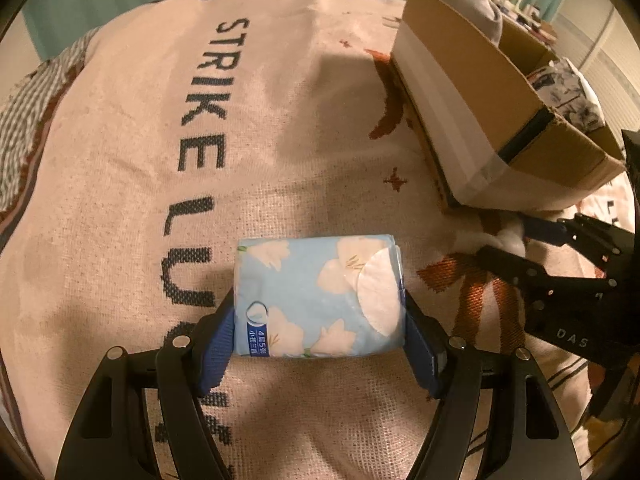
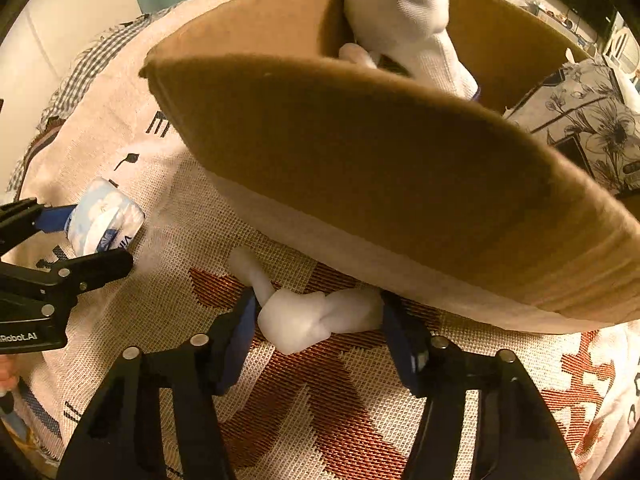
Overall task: Organize soft objects
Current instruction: 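Grasp the small white sock beside the box with the right tool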
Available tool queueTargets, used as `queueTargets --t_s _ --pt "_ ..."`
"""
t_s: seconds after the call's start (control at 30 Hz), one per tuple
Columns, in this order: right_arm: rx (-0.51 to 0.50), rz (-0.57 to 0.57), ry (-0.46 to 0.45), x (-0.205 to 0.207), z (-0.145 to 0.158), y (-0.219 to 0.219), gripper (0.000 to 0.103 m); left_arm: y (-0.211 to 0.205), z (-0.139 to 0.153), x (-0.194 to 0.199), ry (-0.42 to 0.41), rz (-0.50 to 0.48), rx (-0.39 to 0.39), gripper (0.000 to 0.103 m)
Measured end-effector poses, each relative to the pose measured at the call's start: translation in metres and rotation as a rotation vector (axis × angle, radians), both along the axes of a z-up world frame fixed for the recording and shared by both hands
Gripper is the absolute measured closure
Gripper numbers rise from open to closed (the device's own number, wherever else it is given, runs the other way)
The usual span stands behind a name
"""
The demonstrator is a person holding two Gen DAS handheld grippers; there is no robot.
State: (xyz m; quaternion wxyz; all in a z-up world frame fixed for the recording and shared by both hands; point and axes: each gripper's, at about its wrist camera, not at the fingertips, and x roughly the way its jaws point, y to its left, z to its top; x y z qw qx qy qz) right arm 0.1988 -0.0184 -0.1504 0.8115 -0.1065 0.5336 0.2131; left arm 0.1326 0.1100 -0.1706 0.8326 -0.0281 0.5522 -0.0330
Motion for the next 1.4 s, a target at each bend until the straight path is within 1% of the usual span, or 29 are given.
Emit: queueTargets --t_s 0.1,0.13,0.17,0.2,0.23,0.3,0.4,0.57,0.67,0.73,0.77,0.83,0.87,0.9,1.0,1.1,1.2,1.27,1.3,1.33,1.37,1.4 --pt "0.011 0.007 -0.004 0.0 0.004 -0.006 0.051 -0.005 0.003 -0.002 -0.003 -0.008 0.022 0.03" --pt "0.011 0.014 -0.015 -0.001 0.007 -0.007 0.053 -0.007 0.001 0.004 -0.004 -0.008 0.023 0.03" --pt "0.012 0.02 -0.021 -0.004 0.008 -0.01 0.057 -0.009 0.002 0.004 -0.005 -0.007 0.024 0.03" --pt "0.019 0.032 -0.028 -0.006 0.011 -0.009 0.07 -0.01 0.003 0.003 -0.005 -0.008 0.022 0.03" --pt "0.031 0.05 -0.032 -0.008 0.016 -0.006 0.073 -0.012 0.004 0.003 -0.006 -0.009 0.023 0.03" --pt "0.025 0.074 -0.043 -0.013 0.02 -0.002 0.073 -0.015 0.006 0.002 -0.01 -0.014 0.027 0.03" --pt "0.036 0.08 -0.031 -0.014 0.021 -0.004 0.073 -0.021 0.009 0.001 -0.017 -0.021 0.031 0.03" --pt "0.078 0.088 -0.034 -0.024 0.032 -0.013 0.074 -0.028 0.018 -0.003 -0.04 -0.037 0.048 0.03" --pt "0.101 0.105 -0.038 -0.033 0.039 -0.017 0.074 -0.029 0.029 -0.005 -0.05 -0.033 0.033 0.03" --pt "0.119 0.121 -0.05 -0.039 0.05 -0.019 0.076 -0.033 0.041 -0.006 -0.07 -0.034 0.031 0.03" --pt "0.125 0.13 -0.06 -0.042 0.055 -0.02 0.083 -0.034 0.045 -0.005 -0.081 -0.036 0.033 0.03" --pt "0.126 0.144 -0.097 -0.051 0.068 -0.025 0.087 -0.041 0.058 -0.005 -0.116 -0.042 0.036 0.03" --pt "0.131 0.153 -0.111 -0.054 0.073 -0.028 0.101 -0.044 0.064 -0.004 -0.134 -0.048 0.03 0.03" --pt "0.13 0.161 -0.12 -0.057 0.078 -0.029 0.103 -0.048 0.071 -0.003 -0.154 -0.055 0.022 0.03" --pt "0.127 0.162 -0.127 -0.06 0.079 -0.037 0.103 -0.057 0.08 0.002 -0.19 -0.065 0.021 0.03" --pt "0.136 0.144 -0.105 -0.058 0.072 -0.048 0.103 -0.063 0.077 0.001 -0.199 -0.085 0.039 0.03" --pt "0.174 0.152 -0.045 -0.055 0.066 -0.054 0.102 -0.063 0.062 0.004 -0.16 -0.092 0.055 0.03" --pt "0.164 0.171 -0.027 -0.056 0.058 -0.049 0.102 -0.062 0.052 0.003 -0.125 -0.087 0.056 0.03" --pt "0.159 0.176 -0.021 -0.056 0.056 -0.046 0.101 -0.059 0.046 0.003 -0.11 -0.085 0.061 0.03" --pt "0.156 0.179 -0.014 -0.057 0.053 -0.043 0.098 -0.056 0.041 0.002 -0.102 -0.085 0.072 0.03" --pt "0.156 0.189 0.001 -0.057 0.049 -0.039 0.084 -0.054 0.038 0.002 -0.098 -0.084 0.082 0.03" --pt "0.157 0.198 0.012 -0.057 0.045 -0.033 0.066 -0.048 0.034 0.001 -0.092 -0.081 0.097 0.03"
